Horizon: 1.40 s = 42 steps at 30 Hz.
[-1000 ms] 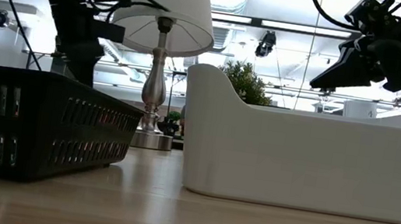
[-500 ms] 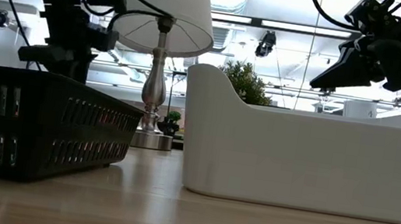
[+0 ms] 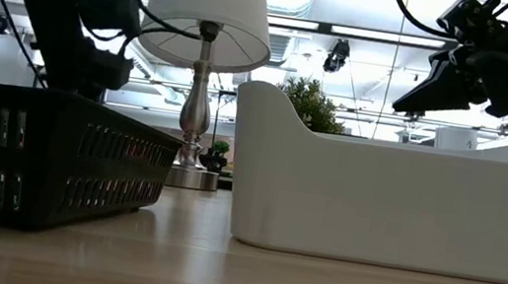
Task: Stack baskets by color
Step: Stack the left red bin on the red bins
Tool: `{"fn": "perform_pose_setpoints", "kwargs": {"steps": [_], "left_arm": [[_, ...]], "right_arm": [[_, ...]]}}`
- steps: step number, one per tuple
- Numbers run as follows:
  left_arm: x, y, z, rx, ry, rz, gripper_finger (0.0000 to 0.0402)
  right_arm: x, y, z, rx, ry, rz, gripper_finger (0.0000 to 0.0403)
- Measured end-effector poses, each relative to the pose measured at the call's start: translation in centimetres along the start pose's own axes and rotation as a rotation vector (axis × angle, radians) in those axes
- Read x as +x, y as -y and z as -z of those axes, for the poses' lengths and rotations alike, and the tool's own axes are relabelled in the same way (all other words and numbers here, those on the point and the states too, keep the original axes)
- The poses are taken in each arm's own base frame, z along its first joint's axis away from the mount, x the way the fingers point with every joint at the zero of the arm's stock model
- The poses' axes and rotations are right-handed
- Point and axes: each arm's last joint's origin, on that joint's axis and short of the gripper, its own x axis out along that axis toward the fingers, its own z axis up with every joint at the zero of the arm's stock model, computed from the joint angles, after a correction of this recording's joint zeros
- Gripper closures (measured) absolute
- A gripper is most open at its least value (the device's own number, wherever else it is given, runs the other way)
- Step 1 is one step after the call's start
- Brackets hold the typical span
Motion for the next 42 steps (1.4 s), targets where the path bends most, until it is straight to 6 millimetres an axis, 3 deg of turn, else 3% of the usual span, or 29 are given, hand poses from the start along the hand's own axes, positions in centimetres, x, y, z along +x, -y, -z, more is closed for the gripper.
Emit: {"fn": "perform_pose_setpoints", "kwargs": {"steps": [19, 31, 37, 42], "left_arm": [[2.1, 0.4, 0.2, -0.048, 0.007, -0.016, 0.0272], [2.1, 0.4, 0.2, -0.046, 0.010, 0.002, 0.0393], [1.8, 0.4, 0.0, -0.042, 0.023, 0.018, 0.0394], [0.2, 0.1, -0.7, -0.004, 0.034, 0.037, 0.0394]], "right_arm": [[0.0, 0.0, 0.0, 0.019, 0.000, 0.000, 0.0394], [0.0, 0.0, 0.0, 0.019, 0.000, 0.000, 0.0394], [0.0, 0.0, 0.0, 0.018, 0.000, -0.001, 0.0394], [-0.1, -0.2, 0.0, 0.017, 0.006, -0.012, 0.0394]]}}
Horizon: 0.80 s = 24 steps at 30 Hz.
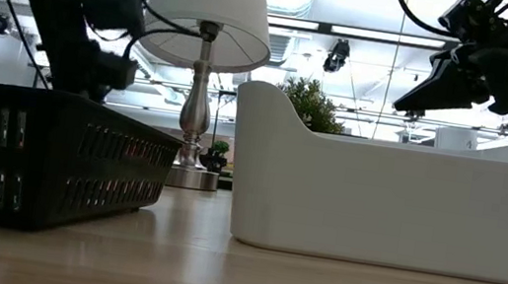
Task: Stack baskets by color
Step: Stack the left red bin on the red bins
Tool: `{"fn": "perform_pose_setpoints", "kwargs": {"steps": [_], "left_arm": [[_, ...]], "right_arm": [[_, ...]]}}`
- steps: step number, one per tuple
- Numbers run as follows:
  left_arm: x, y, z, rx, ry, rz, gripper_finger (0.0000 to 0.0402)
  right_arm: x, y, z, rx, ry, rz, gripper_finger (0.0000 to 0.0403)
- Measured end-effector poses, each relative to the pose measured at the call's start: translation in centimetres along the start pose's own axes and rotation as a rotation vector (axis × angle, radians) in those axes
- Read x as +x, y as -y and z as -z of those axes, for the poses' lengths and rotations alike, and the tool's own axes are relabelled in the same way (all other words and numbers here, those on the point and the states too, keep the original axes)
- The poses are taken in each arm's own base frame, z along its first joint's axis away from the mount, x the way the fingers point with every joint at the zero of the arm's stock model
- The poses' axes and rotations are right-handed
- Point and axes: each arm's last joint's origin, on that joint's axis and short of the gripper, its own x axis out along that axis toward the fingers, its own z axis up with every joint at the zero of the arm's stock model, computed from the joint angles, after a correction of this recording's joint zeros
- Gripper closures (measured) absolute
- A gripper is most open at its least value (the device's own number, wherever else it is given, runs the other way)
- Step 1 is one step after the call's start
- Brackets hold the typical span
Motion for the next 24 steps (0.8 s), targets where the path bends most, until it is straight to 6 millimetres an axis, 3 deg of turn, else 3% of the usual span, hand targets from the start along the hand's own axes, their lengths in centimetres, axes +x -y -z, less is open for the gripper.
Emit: {"fn": "perform_pose_setpoints", "kwargs": {"steps": [11, 24], "left_arm": [[-5.4, 0.5, -1.6, 0.007, 0.072, 0.154, 0.0394], [-13.5, 3.0, -4.5, 0.077, 0.355, 0.298, 0.0398]], "right_arm": [[-0.5, -0.8, -0.4, 0.019, 0.029, -0.041, 0.0394], [-0.8, -0.7, -4.5, 0.040, 0.101, -0.113, 0.0378]]}}
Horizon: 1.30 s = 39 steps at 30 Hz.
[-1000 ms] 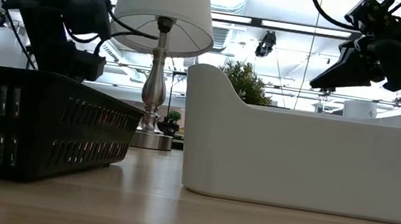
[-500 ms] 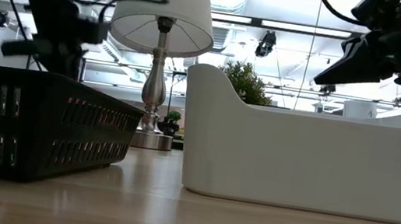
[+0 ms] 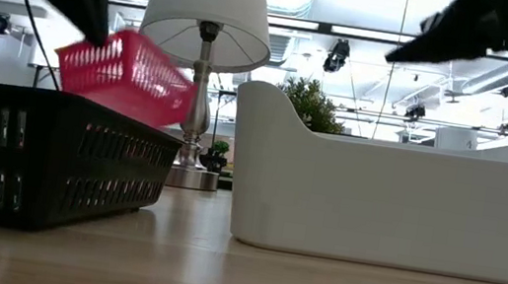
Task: Stack baskets by color
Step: Stack the left red bin on the red bins
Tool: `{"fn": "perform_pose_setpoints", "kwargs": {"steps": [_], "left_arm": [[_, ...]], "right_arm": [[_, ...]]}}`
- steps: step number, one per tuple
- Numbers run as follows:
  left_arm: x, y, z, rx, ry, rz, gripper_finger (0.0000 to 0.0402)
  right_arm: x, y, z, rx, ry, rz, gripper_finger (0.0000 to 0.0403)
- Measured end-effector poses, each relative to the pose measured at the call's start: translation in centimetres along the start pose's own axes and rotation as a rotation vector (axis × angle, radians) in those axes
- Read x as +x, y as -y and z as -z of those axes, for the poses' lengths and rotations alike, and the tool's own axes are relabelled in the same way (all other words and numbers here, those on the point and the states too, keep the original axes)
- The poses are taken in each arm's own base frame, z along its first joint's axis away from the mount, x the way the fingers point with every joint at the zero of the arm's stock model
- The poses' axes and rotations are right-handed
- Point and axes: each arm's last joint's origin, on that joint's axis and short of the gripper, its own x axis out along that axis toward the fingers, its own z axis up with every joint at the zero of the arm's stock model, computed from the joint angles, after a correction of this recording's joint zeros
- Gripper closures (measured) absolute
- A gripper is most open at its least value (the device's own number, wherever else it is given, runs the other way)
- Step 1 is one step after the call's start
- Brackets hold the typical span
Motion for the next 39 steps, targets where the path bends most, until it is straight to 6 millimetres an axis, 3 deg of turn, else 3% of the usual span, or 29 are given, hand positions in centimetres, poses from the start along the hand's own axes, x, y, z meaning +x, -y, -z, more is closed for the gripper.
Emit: {"fn": "perform_pose_setpoints", "kwargs": {"steps": [6, 13, 23, 32, 39], "left_arm": [[-1.3, 2.0, -2.9, 0.049, 0.166, 0.053, 0.0400], [-0.7, 3.9, -5.3, 0.154, 0.245, 0.084, 0.0400], [-0.9, 4.3, -7.7, 0.246, 0.329, 0.074, 0.0401], [-1.4, 4.1, -8.1, 0.238, 0.385, 0.070, 0.0401], [-1.4, 4.1, -8.1, 0.285, 0.389, 0.066, 0.0401]], "right_arm": [[1.1, -0.5, -3.1, 0.009, 0.020, -0.081, 0.0318], [2.7, -1.6, -7.3, -0.062, 0.061, -0.244, 0.0256], [6.8, -2.6, -12.7, -0.139, 0.056, -0.450, 0.0238], [11.2, -2.2, -14.2, -0.174, -0.056, -0.555, 0.0241], [13.2, -1.8, -14.3, -0.186, -0.119, -0.626, 0.0247]]}}
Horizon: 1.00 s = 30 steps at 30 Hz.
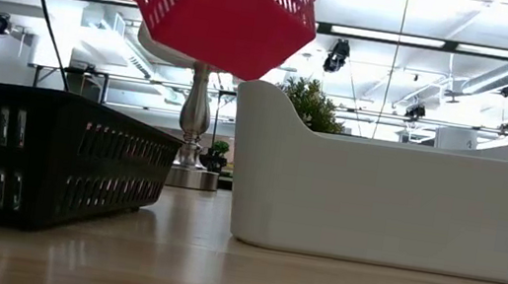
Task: Stack baskets by color
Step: Stack the left red bin on the red bins
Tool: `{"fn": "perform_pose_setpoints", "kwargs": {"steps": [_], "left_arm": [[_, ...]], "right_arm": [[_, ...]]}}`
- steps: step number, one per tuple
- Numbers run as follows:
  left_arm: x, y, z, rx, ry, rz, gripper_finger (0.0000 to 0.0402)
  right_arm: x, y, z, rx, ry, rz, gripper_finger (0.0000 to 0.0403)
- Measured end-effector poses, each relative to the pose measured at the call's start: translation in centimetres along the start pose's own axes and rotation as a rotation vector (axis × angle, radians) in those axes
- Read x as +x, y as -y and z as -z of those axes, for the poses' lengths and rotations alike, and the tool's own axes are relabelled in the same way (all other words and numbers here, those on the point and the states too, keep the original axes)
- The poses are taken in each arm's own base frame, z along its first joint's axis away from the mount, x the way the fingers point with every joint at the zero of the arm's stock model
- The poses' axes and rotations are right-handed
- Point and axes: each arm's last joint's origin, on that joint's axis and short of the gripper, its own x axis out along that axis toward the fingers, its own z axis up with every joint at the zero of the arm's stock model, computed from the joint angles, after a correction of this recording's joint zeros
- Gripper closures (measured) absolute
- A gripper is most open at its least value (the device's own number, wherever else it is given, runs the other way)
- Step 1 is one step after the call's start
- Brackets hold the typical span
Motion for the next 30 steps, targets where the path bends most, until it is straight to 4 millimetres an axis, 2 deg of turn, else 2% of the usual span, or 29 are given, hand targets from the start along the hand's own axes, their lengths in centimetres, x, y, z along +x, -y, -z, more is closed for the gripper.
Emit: {"fn": "perform_pose_setpoints", "kwargs": {"steps": [6, 13, 17, 25, 30], "left_arm": [[0.06, 0.03, 0.06, 0.081, -0.004, 0.001, 0.0401], [0.16, -0.04, -0.03, 0.131, 0.004, -0.007, 0.0399], [0.19, -0.20, -0.18, 0.116, 0.018, -0.024, 0.0372], [0.08, -0.46, -0.12, 0.143, -0.006, -0.090, 0.0285], [-0.69, -0.78, 0.11, 0.177, -0.018, -0.117, 0.0260]], "right_arm": [[0.28, 0.03, 0.18, -0.035, 0.003, -0.062, 0.0288], [0.26, -0.06, 0.22, -0.097, 0.009, -0.089, 0.0382], [0.26, -0.12, 0.24, -0.105, 0.007, -0.095, 0.0392], [0.25, -0.13, 0.36, -0.106, -0.007, -0.091, 0.0394], [0.19, -0.19, 0.57, -0.094, -0.032, -0.093, 0.0394]]}}
